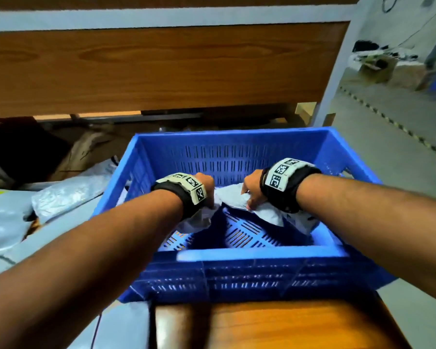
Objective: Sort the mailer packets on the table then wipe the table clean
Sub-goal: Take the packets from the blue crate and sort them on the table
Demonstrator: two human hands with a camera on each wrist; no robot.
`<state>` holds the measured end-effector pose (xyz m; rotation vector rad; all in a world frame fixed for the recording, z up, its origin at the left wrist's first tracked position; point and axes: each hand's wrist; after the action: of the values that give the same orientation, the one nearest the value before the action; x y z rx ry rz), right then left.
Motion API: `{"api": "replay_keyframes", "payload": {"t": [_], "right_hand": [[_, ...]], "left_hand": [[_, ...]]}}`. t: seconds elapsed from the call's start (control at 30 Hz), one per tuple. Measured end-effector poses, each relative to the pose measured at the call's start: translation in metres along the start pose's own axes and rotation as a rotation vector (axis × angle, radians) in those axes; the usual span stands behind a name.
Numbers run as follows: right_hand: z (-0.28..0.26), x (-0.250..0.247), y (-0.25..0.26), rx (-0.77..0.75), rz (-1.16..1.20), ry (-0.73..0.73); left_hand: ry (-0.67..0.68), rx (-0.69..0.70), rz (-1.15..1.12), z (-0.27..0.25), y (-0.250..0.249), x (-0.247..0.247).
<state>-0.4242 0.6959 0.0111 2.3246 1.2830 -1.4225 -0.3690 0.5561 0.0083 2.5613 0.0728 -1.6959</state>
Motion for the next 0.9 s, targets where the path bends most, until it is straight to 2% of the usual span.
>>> {"api": "replay_keyframes", "payload": {"t": [0.1, 0.17, 0.27, 0.33, 0.4, 0.47, 0.57, 0.63, 0.73, 0.83, 0.9], "right_hand": [[0.004, 0.010, 0.000, -0.020, 0.067, 0.070], [-0.005, 0.004, -0.007, -0.038, 0.064, 0.043], [-0.031, -0.016, -0.029, -0.029, 0.101, -0.092], [-0.047, -0.022, -0.044, -0.029, 0.130, -0.124], [-0.058, -0.019, -0.052, -0.050, 0.241, -0.039], [-0.057, -0.013, -0.051, -0.098, 0.161, 0.025], [-0.032, -0.001, -0.043, -0.143, -0.155, 0.014], [-0.016, 0.009, -0.036, -0.191, -0.219, 0.071], [-0.002, 0.025, -0.029, -0.226, -0.251, 0.146], [0.001, 0.035, -0.029, -0.220, -0.201, 0.154], [0.002, 0.038, -0.030, -0.217, -0.168, 0.125]], "left_hand": [[0.077, 0.037, 0.065, 0.003, -0.002, -0.005], [0.086, 0.088, 0.029, 0.000, 0.000, -0.024], [-0.046, 0.147, -0.090, -0.006, 0.008, -0.055], [-0.085, 0.191, -0.133, -0.009, 0.012, -0.062], [0.033, 0.225, -0.141, -0.016, 0.009, -0.056], [0.166, 0.236, -0.030, -0.016, 0.004, -0.042], [0.181, 0.176, 0.109, -0.009, -0.009, -0.023], [0.241, 0.108, 0.160, -0.002, -0.013, -0.008], [0.303, 0.041, 0.266, 0.035, -0.004, 0.030], [0.422, -0.022, 0.239, 0.074, 0.014, 0.066], [0.444, -0.042, 0.266, 0.032, 0.009, 0.039]]}}
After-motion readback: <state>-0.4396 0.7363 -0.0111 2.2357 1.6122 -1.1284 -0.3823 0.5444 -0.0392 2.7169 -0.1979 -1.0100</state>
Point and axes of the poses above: each hand's wrist, its own z-axis towards the middle knuckle, its own x-axis out of the palm, y = z × x, and after that the axes turned 6 degrees about -z, right-handed
